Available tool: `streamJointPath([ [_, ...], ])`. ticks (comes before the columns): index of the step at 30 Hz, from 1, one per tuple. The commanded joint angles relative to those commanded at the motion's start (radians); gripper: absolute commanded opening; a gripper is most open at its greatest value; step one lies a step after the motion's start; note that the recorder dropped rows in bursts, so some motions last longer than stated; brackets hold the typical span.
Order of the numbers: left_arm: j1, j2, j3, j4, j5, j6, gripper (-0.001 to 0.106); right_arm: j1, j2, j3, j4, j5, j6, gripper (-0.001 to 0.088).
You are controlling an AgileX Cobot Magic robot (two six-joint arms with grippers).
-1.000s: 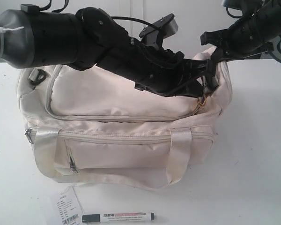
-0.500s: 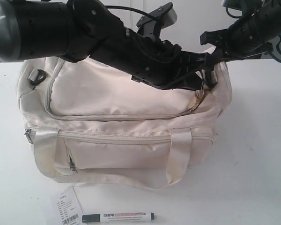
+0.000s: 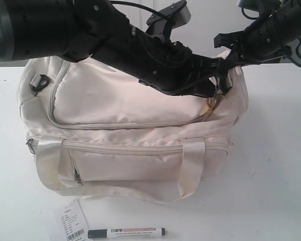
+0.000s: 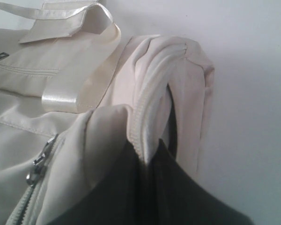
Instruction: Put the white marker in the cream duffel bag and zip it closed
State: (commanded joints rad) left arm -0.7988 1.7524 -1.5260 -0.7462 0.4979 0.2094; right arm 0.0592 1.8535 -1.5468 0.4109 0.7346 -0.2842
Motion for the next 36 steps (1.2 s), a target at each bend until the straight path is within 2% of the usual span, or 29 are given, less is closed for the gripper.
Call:
streamJointPath([
  [36, 0.0, -0.065, 0.0, 0.125, 0.029, -0.015, 0.0, 0.0, 0.0, 0.0, 0.0, 0.004, 0.0, 0.0],
])
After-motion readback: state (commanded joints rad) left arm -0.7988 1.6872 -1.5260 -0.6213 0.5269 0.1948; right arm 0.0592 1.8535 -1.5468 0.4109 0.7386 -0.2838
